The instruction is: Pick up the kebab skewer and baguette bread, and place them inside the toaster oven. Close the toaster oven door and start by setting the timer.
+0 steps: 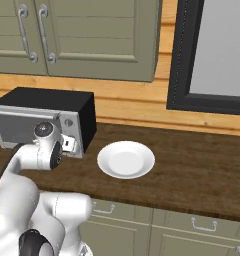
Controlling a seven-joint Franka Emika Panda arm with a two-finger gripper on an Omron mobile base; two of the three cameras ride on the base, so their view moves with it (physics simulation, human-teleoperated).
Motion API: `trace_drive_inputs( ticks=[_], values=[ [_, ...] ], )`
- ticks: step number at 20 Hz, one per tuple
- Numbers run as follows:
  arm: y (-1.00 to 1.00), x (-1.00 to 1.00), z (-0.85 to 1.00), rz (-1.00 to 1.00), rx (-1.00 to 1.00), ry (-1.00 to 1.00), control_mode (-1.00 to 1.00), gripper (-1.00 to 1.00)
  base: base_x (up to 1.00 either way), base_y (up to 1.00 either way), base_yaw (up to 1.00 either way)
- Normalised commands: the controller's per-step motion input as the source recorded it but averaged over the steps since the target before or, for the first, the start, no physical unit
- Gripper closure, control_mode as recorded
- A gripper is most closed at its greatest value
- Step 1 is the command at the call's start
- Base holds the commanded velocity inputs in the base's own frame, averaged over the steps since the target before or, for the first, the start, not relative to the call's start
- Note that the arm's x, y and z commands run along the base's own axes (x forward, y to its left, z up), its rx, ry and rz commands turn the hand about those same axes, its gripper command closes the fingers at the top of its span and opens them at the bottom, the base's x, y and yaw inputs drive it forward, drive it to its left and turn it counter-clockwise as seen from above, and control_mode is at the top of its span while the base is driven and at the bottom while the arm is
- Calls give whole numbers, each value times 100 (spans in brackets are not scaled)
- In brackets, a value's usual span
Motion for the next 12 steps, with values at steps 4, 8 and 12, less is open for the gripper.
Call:
trace_drive_inputs(
  ticks=[4, 8, 12],
  values=[
    [-1, -18, -31, -7, 4, -13, -100, -100, 0, 0, 0],
    [-21, -1, -27, 0, 2, -13, -100, -100, 0, 0, 0],
    [-37, -22, -54, 0, 2, -12, -100, -100, 0, 0, 0]
  ],
)
